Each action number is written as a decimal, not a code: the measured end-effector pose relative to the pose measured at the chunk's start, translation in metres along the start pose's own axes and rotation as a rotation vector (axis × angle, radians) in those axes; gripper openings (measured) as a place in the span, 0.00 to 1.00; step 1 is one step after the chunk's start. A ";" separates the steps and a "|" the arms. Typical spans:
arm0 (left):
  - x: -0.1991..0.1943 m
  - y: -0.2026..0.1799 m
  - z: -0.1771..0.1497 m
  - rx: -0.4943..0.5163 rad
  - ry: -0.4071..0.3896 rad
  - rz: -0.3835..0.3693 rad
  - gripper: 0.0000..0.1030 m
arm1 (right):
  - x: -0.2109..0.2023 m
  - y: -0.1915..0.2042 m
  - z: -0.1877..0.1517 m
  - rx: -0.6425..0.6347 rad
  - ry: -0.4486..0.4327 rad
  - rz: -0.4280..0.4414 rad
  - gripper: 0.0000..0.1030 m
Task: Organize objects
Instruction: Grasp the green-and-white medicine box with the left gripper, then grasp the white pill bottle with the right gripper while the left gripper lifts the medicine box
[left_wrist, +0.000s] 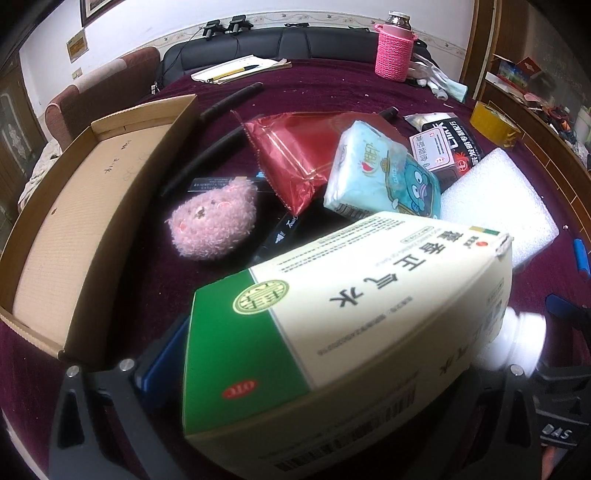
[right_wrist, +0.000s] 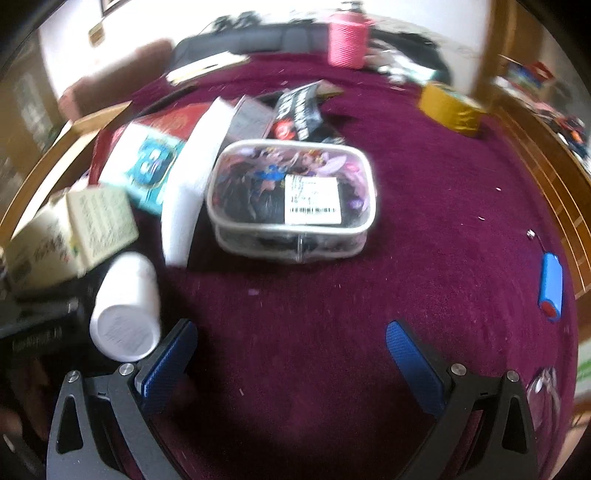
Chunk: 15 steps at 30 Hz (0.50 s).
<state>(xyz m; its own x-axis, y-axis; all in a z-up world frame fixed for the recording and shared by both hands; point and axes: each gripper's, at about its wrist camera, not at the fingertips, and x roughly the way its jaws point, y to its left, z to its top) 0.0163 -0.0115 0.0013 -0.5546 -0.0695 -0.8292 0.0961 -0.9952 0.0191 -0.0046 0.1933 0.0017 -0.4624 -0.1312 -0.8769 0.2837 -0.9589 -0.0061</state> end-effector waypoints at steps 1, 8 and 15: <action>0.000 -0.001 0.000 0.000 -0.002 0.004 1.00 | 0.000 -0.004 -0.001 -0.003 0.002 0.024 1.00; -0.009 0.000 0.003 0.131 0.075 -0.156 0.87 | -0.006 -0.016 -0.014 -0.034 0.041 0.047 1.00; -0.050 -0.002 0.013 0.267 -0.075 -0.246 0.87 | -0.007 -0.027 -0.006 -0.017 0.092 0.065 1.00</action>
<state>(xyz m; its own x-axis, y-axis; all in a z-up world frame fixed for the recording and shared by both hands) 0.0329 -0.0069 0.0504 -0.5942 0.1792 -0.7841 -0.2616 -0.9649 -0.0224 -0.0039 0.2221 0.0049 -0.3635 -0.1690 -0.9161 0.3250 -0.9446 0.0453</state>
